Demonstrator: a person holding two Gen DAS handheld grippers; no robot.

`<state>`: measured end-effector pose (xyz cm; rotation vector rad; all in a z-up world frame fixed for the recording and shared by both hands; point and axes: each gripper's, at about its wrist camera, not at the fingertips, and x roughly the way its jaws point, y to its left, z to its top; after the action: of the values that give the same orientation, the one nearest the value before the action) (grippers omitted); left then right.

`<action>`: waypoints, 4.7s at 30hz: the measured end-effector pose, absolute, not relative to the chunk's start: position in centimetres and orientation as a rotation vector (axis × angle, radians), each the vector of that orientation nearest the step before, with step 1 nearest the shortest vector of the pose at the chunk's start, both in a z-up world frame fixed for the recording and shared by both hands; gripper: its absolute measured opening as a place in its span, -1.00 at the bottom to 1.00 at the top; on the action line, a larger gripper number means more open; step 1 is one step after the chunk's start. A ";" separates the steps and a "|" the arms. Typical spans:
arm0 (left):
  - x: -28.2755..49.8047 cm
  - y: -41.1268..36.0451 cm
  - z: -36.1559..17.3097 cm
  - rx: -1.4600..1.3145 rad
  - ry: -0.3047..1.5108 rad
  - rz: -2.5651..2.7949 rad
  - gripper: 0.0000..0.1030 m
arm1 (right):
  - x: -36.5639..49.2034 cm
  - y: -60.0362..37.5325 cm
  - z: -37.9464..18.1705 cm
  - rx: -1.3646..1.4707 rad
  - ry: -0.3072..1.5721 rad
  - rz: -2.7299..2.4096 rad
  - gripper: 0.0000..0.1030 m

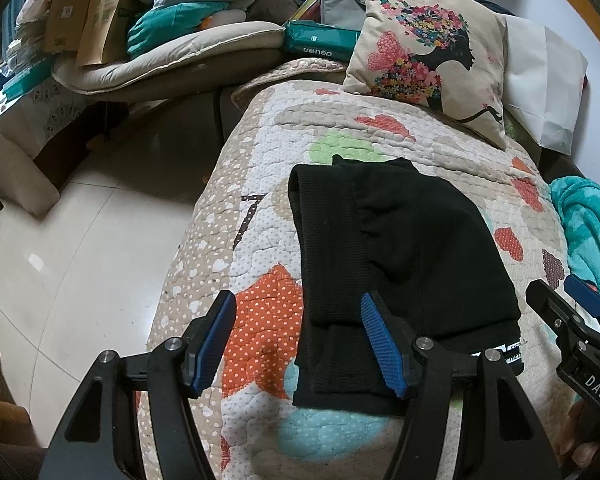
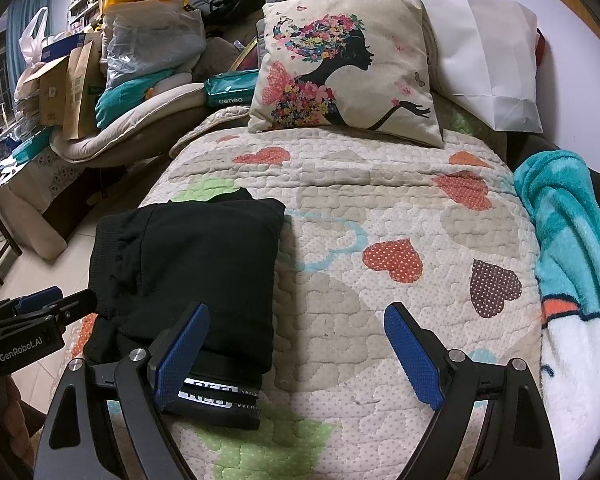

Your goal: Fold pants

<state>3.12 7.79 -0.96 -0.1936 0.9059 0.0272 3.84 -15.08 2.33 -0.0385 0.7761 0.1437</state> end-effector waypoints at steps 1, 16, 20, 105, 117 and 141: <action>3.1 7.8 -1.0 -0.193 0.906 0.026 0.25 | 3.8 -15.1 2.3 -0.039 0.776 0.144 0.79; 3.2 7.8 -1.1 -0.200 0.905 0.016 0.25 | 3.8 -15.3 2.0 -0.032 0.780 0.140 0.79; 3.3 7.9 -1.1 -0.214 0.911 0.015 0.25 | 3.7 -15.4 1.9 -0.022 0.783 0.129 0.79; 17.2 3.9 -0.8 -0.597 0.982 -0.407 -0.38 | 19.9 -19.4 1.7 0.558 1.008 0.408 0.00; 19.6 2.8 -2.1 -0.545 1.001 -0.359 -0.39 | 22.8 -18.7 1.2 0.468 1.026 0.391 0.00; 20.5 7.8 -5.4 -0.681 1.075 -0.162 0.13 | 18.3 -20.6 -0.2 0.324 1.015 0.243 0.60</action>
<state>20.47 7.82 -5.36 -0.6811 1.0754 -0.1619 18.28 -20.63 -0.21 0.3242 1.0153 0.2434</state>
